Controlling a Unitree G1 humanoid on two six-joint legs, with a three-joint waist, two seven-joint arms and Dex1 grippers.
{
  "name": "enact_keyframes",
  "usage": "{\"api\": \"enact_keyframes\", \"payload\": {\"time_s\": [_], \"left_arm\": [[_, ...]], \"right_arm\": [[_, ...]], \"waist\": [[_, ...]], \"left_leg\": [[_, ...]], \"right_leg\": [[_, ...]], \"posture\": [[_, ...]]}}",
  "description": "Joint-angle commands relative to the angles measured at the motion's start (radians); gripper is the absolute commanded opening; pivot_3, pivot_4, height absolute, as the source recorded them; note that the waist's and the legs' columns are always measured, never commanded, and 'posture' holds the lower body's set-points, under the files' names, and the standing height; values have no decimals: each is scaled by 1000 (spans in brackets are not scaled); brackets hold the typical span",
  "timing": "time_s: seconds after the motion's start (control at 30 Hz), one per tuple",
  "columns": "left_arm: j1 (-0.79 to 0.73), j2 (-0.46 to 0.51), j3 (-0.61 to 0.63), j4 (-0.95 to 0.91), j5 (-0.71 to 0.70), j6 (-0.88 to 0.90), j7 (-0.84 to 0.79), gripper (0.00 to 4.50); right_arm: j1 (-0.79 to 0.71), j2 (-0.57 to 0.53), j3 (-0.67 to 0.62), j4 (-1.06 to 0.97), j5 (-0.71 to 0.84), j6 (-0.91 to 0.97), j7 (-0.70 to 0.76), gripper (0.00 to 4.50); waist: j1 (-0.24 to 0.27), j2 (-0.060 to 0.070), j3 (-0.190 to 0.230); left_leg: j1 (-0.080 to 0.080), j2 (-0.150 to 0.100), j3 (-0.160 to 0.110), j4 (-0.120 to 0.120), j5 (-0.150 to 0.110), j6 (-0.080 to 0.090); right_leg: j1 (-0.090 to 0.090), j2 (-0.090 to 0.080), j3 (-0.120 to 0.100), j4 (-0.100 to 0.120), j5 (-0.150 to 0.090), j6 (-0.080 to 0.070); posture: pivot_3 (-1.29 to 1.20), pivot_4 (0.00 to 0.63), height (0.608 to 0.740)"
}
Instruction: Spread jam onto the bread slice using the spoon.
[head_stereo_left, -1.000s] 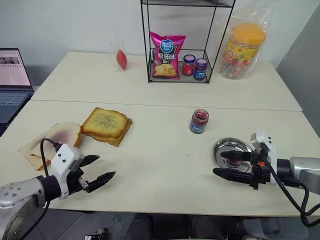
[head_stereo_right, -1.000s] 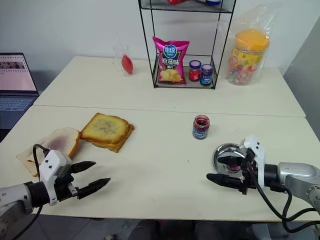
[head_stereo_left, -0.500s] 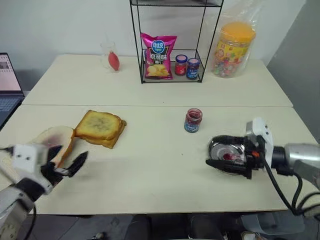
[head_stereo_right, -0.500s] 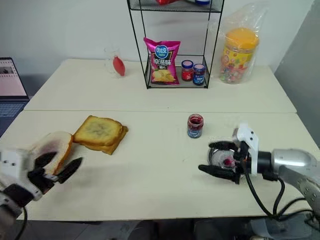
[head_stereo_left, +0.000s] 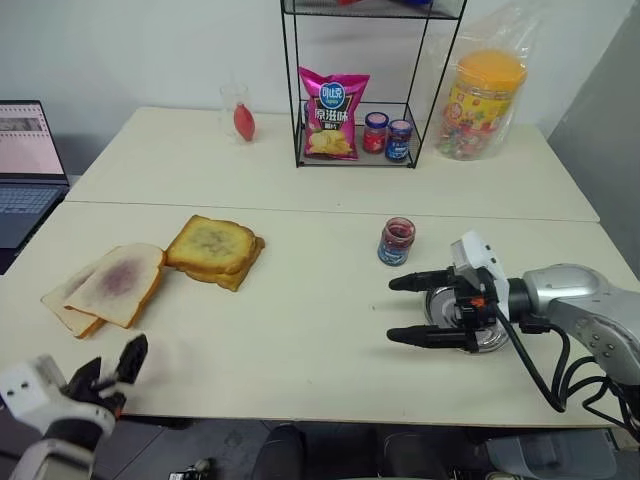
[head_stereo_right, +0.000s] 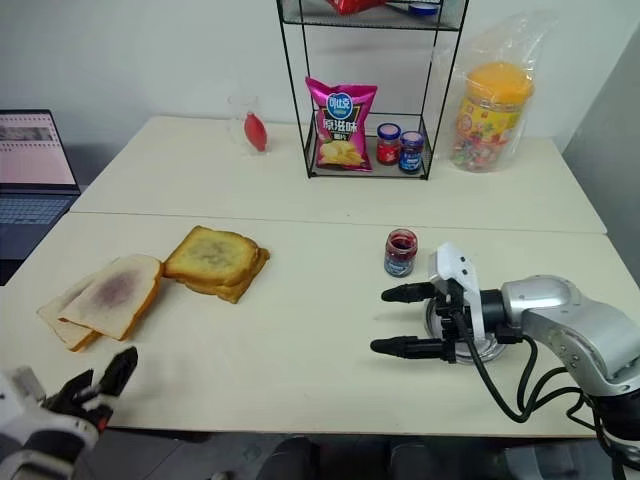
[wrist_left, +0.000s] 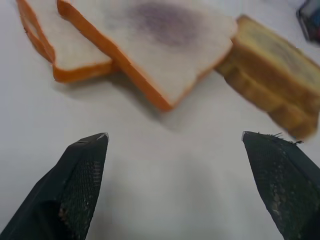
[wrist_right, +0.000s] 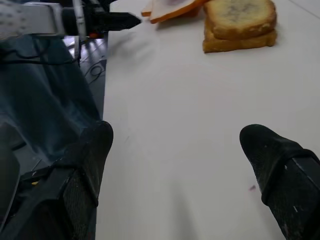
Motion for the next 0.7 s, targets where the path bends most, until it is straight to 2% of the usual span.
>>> {"api": "enact_keyframes", "payload": {"time_s": [0.03,0.17,0.3,0.5,0.7], "left_arm": [[-63,59,-17,78,-4,-13,0,4444],[-140,110,-38,195,15,-14,-7,4444],[-171,120,-46,216,-9,-17,-11,4444],[-170,90,-10,165,-87,-16,24,3483],[-195,58,43,127,-224,-10,140,2210]], "right_arm": [[-30,4,-13,-4,-16,-20,26,4500],[-26,15,-25,-12,-20,-8,8,4500],[1,11,-53,-42,-2,11,-19,4500],[32,15,-88,-71,18,38,-51,4500],[45,25,-98,-76,18,47,-66,4500]], "waist": [[-7,-1,-1],[-6,0,0],[-3,0,0],[-3,0,0],[-3,-1,0]], "left_leg": [[0,0,0,0,0,0],[-2,0,1,-1,0,0],[-2,0,1,-2,0,0],[-2,0,1,-1,0,0],[-2,0,0,-1,0,0]], "right_leg": [[0,0,0,0,1,2],[-1,-1,1,-2,4,-2],[-1,-1,0,-1,4,-2],[-1,-1,1,-1,4,-1],[-1,-1,1,-1,4,-1]], "posture": [[0,150,740],[0,150,740],[0,150,740],[0,150,740],[0,150,740]]}}
